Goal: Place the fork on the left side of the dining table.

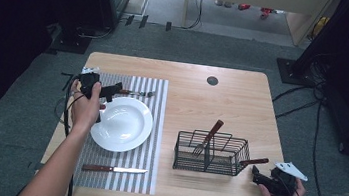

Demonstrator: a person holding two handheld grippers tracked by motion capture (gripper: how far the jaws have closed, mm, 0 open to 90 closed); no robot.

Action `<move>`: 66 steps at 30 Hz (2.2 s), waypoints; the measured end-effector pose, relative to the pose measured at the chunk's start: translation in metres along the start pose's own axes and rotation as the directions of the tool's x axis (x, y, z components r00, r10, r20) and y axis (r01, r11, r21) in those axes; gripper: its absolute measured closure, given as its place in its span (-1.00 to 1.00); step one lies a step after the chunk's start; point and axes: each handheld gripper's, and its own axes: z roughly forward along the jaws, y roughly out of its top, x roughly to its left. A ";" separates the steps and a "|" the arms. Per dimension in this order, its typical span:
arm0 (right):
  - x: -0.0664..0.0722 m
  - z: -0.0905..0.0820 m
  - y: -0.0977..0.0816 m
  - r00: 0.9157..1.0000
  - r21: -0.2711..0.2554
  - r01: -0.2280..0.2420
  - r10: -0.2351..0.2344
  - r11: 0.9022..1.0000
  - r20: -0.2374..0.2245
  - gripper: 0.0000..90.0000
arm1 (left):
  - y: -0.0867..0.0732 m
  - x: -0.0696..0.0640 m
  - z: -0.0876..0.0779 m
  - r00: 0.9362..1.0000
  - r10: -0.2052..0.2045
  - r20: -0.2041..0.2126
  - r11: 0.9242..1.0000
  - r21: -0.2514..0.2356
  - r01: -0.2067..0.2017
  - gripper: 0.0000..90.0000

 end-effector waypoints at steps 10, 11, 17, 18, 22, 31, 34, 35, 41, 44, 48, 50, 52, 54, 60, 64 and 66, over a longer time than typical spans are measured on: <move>0.000 0.000 0.000 1.000 0.001 -0.001 0.001 1.000 0.000 -0.70 | -0.017 -0.005 -0.026 0.997 0.069 0.042 0.998 -0.017 -0.068 -0.69; 0.000 0.000 0.000 1.000 0.002 -0.002 0.002 1.000 0.000 -0.70 | -0.019 -0.006 -0.029 0.996 0.071 0.048 0.997 -0.018 -0.070 -0.69; 0.000 0.000 0.000 1.000 0.002 -0.002 0.002 1.000 0.000 -0.70 | -0.031 -0.009 -0.043 0.993 0.084 0.080 0.996 -0.022 -0.083 -0.69; 0.000 0.000 0.000 1.000 0.001 -0.001 0.001 1.000 0.000 -0.70 | -0.033 -0.009 -0.046 0.992 0.089 0.085 0.996 -0.024 -0.087 -0.69; 0.000 0.000 0.000 1.000 0.001 -0.002 0.002 1.000 0.000 -0.70 | -0.039 -0.010 -0.057 0.990 0.100 0.095 0.995 -0.033 -0.098 -0.69; 0.000 0.000 0.000 1.000 0.000 0.000 0.000 1.000 0.000 -0.70 | -0.065 0.004 -0.083 0.989 0.102 0.103 0.995 -0.033 -0.099 -0.69; 0.000 0.000 0.000 1.000 0.001 -0.001 0.001 1.000 0.000 -0.70 | -0.074 0.009 -0.091 0.989 0.105 0.100 0.994 -0.026 -0.103 -0.69; 0.000 0.000 0.000 1.000 0.001 -0.001 0.001 1.000 0.001 -0.70 | -0.077 0.011 -0.093 0.989 0.107 0.097 0.994 -0.022 -0.106 -0.69; 0.000 0.000 0.000 1.000 0.002 0.000 0.000 1.000 0.000 -0.70 | -0.094 0.022 -0.103 0.990 0.111 0.087 0.994 0.003 -0.112 -0.69; 0.000 0.000 0.000 1.000 0.001 -0.001 0.001 1.000 0.000 -0.70 | -0.102 0.028 -0.108 0.991 0.112 0.072 0.994 0.005 -0.113 -0.69; 0.000 0.000 0.000 1.000 0.002 -0.002 0.002 1.000 0.000 -0.70 | -0.112 0.037 -0.113 0.993 0.098 0.064 0.995 0.011 -0.099 -0.69; 0.000 0.000 0.000 1.000 0.002 -0.002 0.002 1.000 0.001 -0.70 | -0.118 0.042 -0.116 0.994 0.094 0.054 0.995 0.017 -0.095 -0.69; 0.000 0.000 0.000 1.000 0.001 -0.001 0.001 1.000 0.000 -0.70 | -0.123 0.047 -0.119 0.995 0.089 0.042 0.996 0.015 -0.090 -0.69; 0.000 0.000 0.000 1.000 0.002 -0.003 0.003 1.000 0.001 -0.70 | -0.127 0.051 -0.121 0.996 0.087 0.035 0.996 0.024 -0.088 -0.69; 0.000 0.000 0.000 1.000 0.002 -0.002 0.002 1.000 0.001 -0.70 | -0.140 0.065 -0.124 0.997 0.073 0.008 0.996 0.040 -0.074 -0.69; 0.000 0.000 0.000 1.000 0.003 -0.003 0.003 1.000 0.000 -0.70 | -0.147 0.072 -0.123 0.997 0.077 -0.017 0.996 0.052 -0.076 -0.69; 0.000 0.000 0.000 1.000 0.001 0.000 0.000 1.000 0.000 -0.70 | -0.151 0.074 -0.123 0.997 0.080 -0.014 0.995 0.060 -0.079 -0.69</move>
